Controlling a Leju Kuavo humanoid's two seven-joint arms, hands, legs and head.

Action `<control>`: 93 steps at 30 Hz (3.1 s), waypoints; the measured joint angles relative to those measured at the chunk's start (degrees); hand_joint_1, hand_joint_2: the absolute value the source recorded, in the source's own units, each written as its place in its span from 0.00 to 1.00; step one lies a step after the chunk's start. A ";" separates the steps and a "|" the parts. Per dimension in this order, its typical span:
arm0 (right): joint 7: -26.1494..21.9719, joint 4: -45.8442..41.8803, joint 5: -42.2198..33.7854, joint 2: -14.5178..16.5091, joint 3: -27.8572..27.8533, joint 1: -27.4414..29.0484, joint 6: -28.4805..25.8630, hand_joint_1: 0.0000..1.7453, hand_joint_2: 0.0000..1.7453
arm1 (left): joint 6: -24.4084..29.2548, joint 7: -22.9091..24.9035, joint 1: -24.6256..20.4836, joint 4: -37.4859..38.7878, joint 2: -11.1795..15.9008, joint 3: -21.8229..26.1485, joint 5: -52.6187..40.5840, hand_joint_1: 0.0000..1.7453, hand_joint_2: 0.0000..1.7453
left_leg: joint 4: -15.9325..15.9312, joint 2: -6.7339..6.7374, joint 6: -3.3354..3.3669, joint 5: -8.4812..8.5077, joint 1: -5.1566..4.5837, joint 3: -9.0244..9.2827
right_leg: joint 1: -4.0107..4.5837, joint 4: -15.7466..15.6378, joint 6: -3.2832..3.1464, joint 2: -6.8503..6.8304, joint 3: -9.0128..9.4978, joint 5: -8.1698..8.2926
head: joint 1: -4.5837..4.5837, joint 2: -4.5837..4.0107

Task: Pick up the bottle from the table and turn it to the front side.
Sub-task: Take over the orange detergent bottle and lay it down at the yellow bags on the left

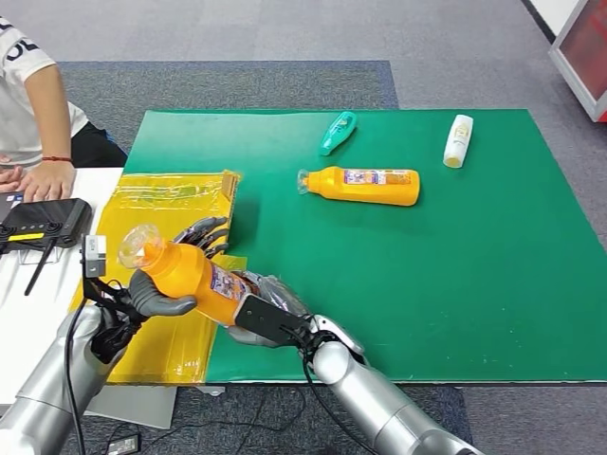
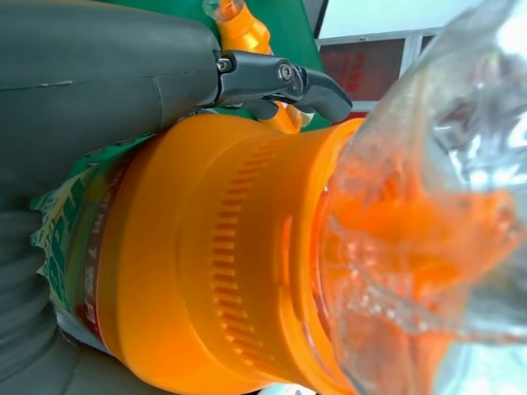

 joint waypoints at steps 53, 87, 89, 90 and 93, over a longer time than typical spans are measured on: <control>-0.08 0.09 -0.19 0.46 0.59 -0.27 -0.01 0.00 1.00 | 0.47 -0.80 1.46 0.46 -0.19 0.08 -2.10 1.00 1.00 | 0.00 0.01 0.01 0.02 0.00 -0.04 | 0.00 0.00 0.00 0.01 -0.05 0.03 | 0.00 0.00; -2.55 -11.39 -13.64 -6.91 -25.11 4.03 -1.20 0.00 1.00 | 12.75 4.22 -1.34 -8.41 9.95 -1.29 -20.87 1.00 1.00 | 0.00 0.05 -0.15 0.10 0.05 0.09 | 0.06 -0.01 -0.14 0.09 -0.05 0.18 | 0.02 0.00; -2.55 -11.39 -13.64 -6.91 -25.13 4.03 -1.20 0.00 1.00 | 12.78 4.28 -1.42 -8.41 10.01 -1.34 -20.92 1.00 1.00 | 0.00 0.05 -0.15 0.11 0.05 0.09 | 0.06 -0.01 -0.14 0.09 -0.05 0.18 | 0.02 0.00; -2.55 -11.39 -13.63 -6.91 -25.22 4.04 -1.18 0.00 1.00 | 12.99 4.74 -2.12 -8.40 10.45 -1.68 -21.30 1.00 1.00 | 0.00 0.05 -0.15 0.12 0.05 0.09 | 0.06 -0.01 -0.14 0.10 -0.05 0.19 | 0.02 0.01; -2.52 -11.39 -13.54 -6.93 -25.52 4.13 -1.08 0.00 1.00 | 14.68 9.17 -9.84 -8.05 14.14 -6.08 -24.61 1.00 1.00 | 0.01 0.05 -0.10 0.22 0.04 0.02 | 0.05 -0.01 -0.10 0.10 -0.08 0.26 | 0.02 0.01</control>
